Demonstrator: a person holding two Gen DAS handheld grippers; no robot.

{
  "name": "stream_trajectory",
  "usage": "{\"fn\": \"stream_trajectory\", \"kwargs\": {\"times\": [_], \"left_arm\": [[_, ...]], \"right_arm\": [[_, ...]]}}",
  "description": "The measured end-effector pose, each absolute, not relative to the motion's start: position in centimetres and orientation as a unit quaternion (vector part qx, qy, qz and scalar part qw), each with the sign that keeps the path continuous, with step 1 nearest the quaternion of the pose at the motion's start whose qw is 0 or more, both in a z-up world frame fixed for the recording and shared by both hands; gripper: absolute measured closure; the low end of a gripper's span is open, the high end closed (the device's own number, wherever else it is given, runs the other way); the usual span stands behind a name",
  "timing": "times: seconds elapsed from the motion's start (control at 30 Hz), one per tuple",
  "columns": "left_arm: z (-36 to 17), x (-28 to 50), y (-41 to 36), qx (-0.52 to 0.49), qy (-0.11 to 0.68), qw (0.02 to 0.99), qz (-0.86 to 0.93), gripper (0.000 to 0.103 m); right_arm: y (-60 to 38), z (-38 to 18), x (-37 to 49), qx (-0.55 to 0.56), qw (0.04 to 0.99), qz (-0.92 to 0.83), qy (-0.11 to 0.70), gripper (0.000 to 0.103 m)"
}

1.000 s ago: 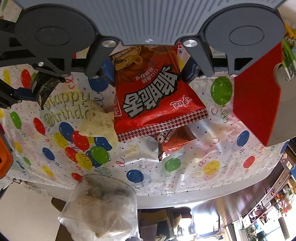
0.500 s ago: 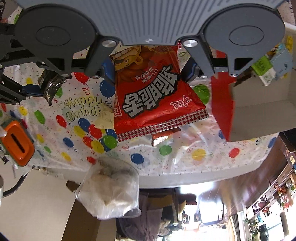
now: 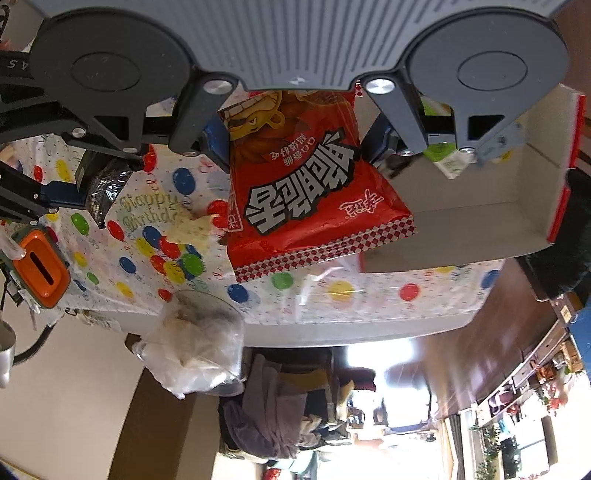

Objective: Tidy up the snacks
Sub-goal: 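Carry the red chips bag and dark brown packet into the box, open both tools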

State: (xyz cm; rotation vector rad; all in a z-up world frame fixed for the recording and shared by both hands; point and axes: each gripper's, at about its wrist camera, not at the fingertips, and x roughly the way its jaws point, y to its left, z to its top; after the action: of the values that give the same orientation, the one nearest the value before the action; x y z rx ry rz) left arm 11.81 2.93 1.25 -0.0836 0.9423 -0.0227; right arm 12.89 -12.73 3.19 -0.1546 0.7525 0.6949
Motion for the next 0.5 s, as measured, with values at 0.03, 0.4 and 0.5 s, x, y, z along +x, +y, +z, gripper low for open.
{"fn": "stream_trajectory", "kwargs": {"times": [0.03, 0.4, 0.5], "left_arm": [[1.5, 11.6, 3.5, -0.042, 0.452, 0.891, -0.008, 0.031], [2.8, 9.6, 11.4, -0.051, 0.443, 0.895, 0.03, 0.031], [2.7, 9.5, 13.6, -0.054, 0.446, 0.892, 0.041, 0.031]], "right_arm": [[-12.1, 3.4, 12.8, -0.075, 0.868, 0.336, 0.357, 0.045], [-4.0, 3.9, 12.6, -0.099, 0.859, 0.365, 0.344, 0.045], [-1.9, 3.7, 12.7, -0.102, 0.855, 0.371, 0.347, 0.045]]}}
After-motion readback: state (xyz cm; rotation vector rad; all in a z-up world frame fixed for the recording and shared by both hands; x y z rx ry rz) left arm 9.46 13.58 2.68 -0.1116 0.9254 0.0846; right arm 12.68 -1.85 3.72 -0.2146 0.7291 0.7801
